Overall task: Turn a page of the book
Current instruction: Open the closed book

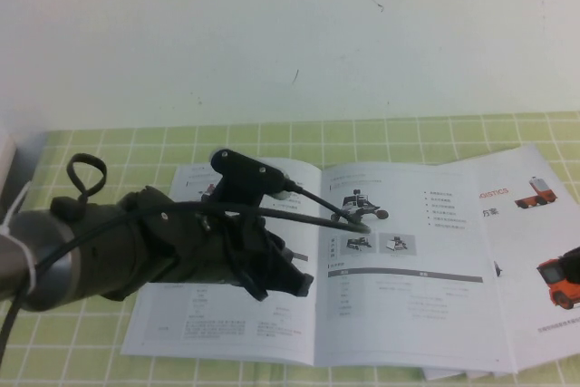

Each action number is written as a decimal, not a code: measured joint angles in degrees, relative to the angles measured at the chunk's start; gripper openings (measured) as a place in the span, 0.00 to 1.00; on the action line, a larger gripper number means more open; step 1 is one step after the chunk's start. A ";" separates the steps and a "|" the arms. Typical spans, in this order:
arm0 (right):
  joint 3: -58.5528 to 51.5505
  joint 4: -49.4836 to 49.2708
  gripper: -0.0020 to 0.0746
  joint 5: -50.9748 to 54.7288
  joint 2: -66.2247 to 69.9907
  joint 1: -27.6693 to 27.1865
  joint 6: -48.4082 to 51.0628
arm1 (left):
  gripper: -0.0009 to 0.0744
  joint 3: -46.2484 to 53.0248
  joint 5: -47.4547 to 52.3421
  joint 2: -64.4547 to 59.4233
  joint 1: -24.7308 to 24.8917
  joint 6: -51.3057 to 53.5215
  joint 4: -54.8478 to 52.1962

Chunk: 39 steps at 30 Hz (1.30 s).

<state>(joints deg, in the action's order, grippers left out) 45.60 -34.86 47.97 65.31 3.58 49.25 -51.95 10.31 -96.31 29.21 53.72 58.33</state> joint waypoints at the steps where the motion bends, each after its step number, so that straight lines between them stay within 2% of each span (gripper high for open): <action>1: 0.00 0.28 0.02 0.00 0.74 1.26 -0.33 | 0.01 0.00 0.01 -0.76 0.37 0.00 0.35; 5: 0.00 3.17 0.02 0.19 3.51 3.71 -3.81 | 0.01 0.00 0.11 -4.50 0.47 0.28 0.90; 12: 0.11 13.62 0.02 0.56 4.98 3.75 -14.64 | 0.01 -0.12 0.22 -9.03 0.47 0.28 2.14; 15: 1.09 19.15 0.02 3.86 5.33 3.75 -21.03 | 0.01 -0.36 0.22 -9.56 0.47 0.28 3.63; 22: 5.57 26.26 0.02 10.29 5.33 3.89 -26.54 | 0.01 -0.46 0.45 -10.15 0.47 0.50 4.89; 25: 6.51 27.66 0.02 12.49 5.33 6.30 -27.20 | 0.01 -0.46 0.45 -10.15 0.47 0.50 4.88; 33: 6.63 35.84 0.02 10.53 5.33 19.95 -32.82 | 0.01 -0.46 0.45 -10.15 0.47 2.01 4.88; 39: 6.72 37.59 0.02 4.48 6.01 20.94 -33.88 | 0.01 -0.46 0.78 -10.15 0.47 2.49 4.88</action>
<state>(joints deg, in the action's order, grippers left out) 52.33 2.74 52.45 71.32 24.52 15.37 -52.41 11.10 -106.46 29.68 56.21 63.21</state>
